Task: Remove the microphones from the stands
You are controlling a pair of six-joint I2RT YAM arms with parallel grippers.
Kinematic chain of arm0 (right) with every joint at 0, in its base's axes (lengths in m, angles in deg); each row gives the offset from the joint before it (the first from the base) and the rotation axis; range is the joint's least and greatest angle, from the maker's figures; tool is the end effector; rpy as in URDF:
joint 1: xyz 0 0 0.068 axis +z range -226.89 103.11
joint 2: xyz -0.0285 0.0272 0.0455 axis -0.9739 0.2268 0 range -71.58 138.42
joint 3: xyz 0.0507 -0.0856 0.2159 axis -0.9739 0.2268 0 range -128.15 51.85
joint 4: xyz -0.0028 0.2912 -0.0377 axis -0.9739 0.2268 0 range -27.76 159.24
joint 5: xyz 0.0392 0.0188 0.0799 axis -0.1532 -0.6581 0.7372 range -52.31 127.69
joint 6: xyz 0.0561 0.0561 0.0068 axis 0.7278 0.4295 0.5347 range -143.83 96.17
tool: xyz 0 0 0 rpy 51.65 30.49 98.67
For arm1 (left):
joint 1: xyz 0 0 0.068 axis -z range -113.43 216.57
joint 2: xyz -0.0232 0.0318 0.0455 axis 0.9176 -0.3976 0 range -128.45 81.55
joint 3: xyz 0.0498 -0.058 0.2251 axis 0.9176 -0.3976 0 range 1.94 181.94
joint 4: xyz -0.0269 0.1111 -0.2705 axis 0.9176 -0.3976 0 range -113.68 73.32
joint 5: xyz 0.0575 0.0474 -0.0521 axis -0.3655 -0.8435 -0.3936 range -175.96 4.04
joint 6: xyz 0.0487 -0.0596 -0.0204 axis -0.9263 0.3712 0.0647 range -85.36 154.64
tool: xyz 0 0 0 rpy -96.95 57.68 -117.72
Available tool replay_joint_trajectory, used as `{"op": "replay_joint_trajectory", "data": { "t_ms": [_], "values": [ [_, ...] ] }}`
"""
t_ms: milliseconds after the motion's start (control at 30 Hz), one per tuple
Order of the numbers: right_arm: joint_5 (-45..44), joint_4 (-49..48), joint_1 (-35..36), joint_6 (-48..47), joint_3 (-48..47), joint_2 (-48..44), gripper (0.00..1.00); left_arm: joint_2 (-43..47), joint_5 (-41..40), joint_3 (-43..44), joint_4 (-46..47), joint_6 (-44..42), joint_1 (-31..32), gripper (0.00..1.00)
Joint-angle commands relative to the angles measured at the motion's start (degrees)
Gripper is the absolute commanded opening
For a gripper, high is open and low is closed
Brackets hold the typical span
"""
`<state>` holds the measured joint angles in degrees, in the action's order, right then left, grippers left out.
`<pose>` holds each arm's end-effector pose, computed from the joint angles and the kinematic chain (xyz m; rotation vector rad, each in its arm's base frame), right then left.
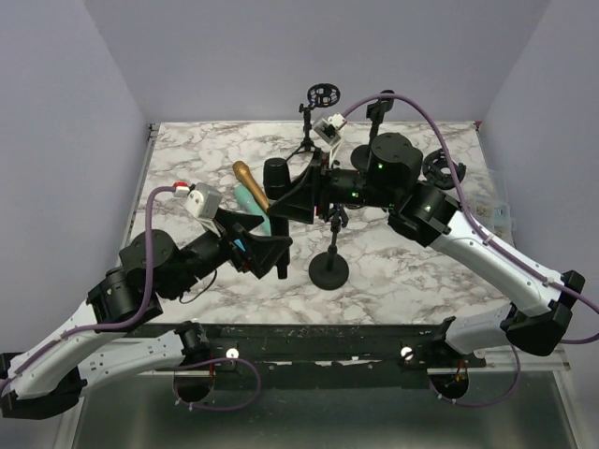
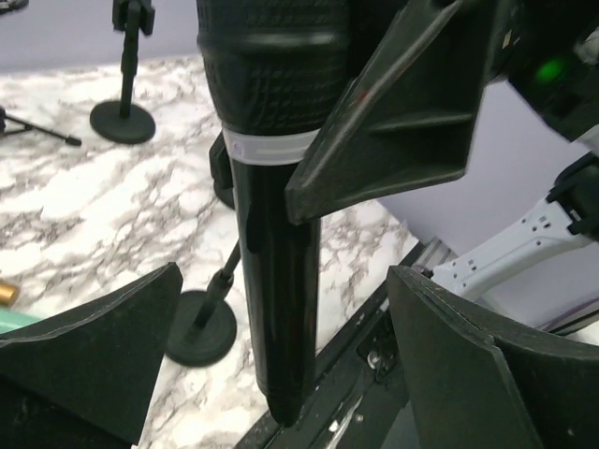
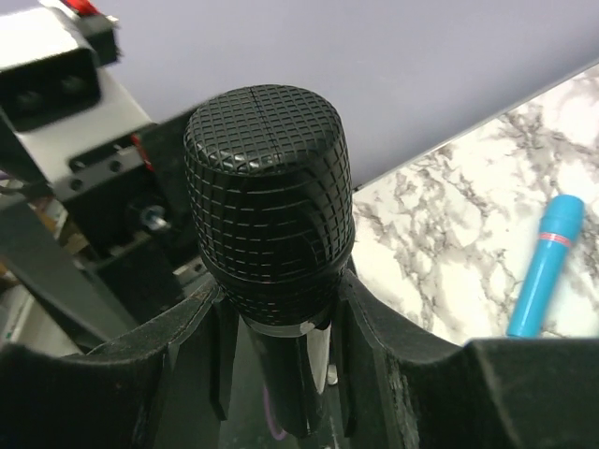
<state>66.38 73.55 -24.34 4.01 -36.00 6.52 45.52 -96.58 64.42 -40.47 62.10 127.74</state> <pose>0.2002 0.3155 0.4390 -0.8021 1.6211 1.4453 0.1078 -0.1693 0.4319 0.3190 1.5969 -1.0781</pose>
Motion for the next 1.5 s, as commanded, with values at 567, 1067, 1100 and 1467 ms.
{"op": "replay_joint_trajectory", "data": {
  "t_ms": [567,1067,1100,1467],
  "values": [
    [-17.39,-4.90,0.58,-1.10,8.37,-7.18,0.97,-3.19,-0.88,-4.99,-2.28,4.01,-8.70,0.00],
    [-52.47,-10.45,0.59,-6.73,24.34,-28.62,1.00,-14.53,0.85,-20.53,-10.81,27.52,-40.75,0.00],
    [-52.85,-10.46,0.54,-7.02,24.56,-29.08,1.00,-15.59,-0.82,-21.78,-11.47,29.46,-42.53,0.00],
    [-51.38,-8.80,0.60,-7.17,25.83,-27.50,1.00,-29.68,1.39,-27.74,1.42,32.44,-46.89,0.00]
  ]
}}
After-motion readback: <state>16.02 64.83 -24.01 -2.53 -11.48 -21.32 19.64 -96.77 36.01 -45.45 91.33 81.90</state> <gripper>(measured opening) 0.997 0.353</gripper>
